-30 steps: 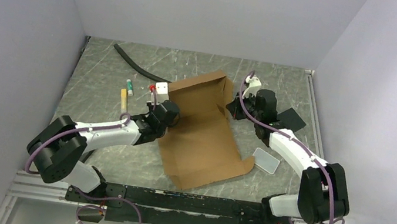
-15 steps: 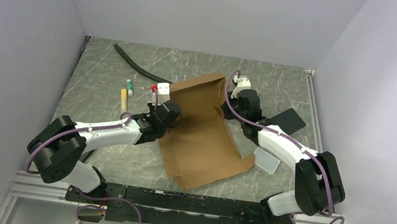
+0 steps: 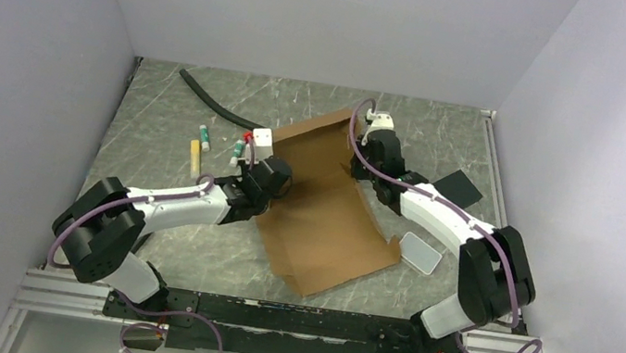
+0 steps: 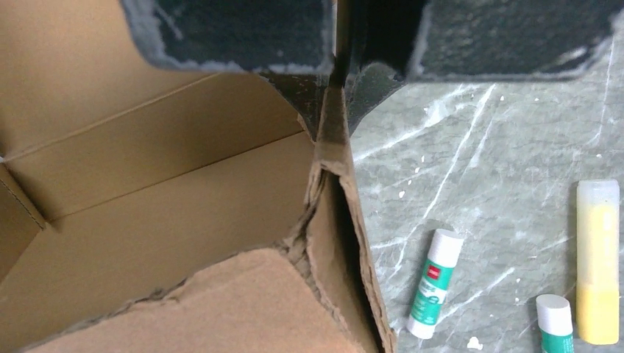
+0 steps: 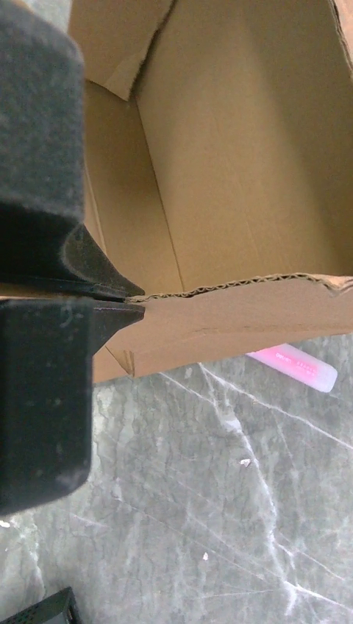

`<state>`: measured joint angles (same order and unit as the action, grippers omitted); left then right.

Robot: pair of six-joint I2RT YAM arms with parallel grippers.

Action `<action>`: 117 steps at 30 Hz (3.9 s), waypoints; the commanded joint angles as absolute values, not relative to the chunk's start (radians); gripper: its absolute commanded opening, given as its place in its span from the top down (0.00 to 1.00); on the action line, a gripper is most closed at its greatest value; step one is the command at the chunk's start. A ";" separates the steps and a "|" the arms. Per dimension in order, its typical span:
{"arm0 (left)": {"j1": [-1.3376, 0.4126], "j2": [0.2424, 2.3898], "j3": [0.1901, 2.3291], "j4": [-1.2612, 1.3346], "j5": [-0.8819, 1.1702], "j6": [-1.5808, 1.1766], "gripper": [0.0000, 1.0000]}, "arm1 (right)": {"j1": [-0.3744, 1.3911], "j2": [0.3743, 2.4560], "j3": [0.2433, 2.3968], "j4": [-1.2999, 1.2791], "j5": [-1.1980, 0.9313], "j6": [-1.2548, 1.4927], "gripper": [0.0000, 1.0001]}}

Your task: Fold the paper box

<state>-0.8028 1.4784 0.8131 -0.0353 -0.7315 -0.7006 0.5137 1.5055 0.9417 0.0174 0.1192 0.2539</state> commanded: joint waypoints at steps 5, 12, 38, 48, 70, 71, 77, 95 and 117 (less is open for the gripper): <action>-0.847 1.482 0.883 0.013 -0.640 -0.732 1.00 | 0.588 1.572 1.021 0.036 0.123 0.334 0.99; -0.854 1.508 0.895 0.005 -0.645 -0.764 1.00 | 0.621 1.597 1.036 0.034 0.175 0.290 0.99; -0.853 1.473 0.773 0.193 -0.670 -0.589 1.00 | 0.411 1.408 0.769 0.104 0.244 -0.039 0.94; -0.853 1.477 0.757 0.299 -0.648 -0.476 1.00 | 0.392 1.362 0.733 0.073 -0.105 -0.124 0.79; -0.855 1.492 0.739 0.395 -0.715 -0.369 1.00 | -0.041 1.055 0.790 -0.236 -0.919 -0.423 0.20; -0.855 1.492 0.739 0.396 -0.716 -0.368 1.00 | -0.059 1.050 0.785 -0.229 -0.919 -0.419 0.19; -0.855 1.481 0.729 0.397 -0.715 -0.378 1.00 | -0.152 1.148 0.825 -0.289 -0.892 -0.451 0.19; -0.855 1.454 0.724 0.336 -0.617 -0.500 1.00 | 0.033 1.363 0.719 0.216 -0.660 -0.245 0.44; -0.878 1.395 0.816 -0.031 -0.572 -0.898 1.00 | 0.237 1.427 0.738 0.356 -0.003 -0.204 1.00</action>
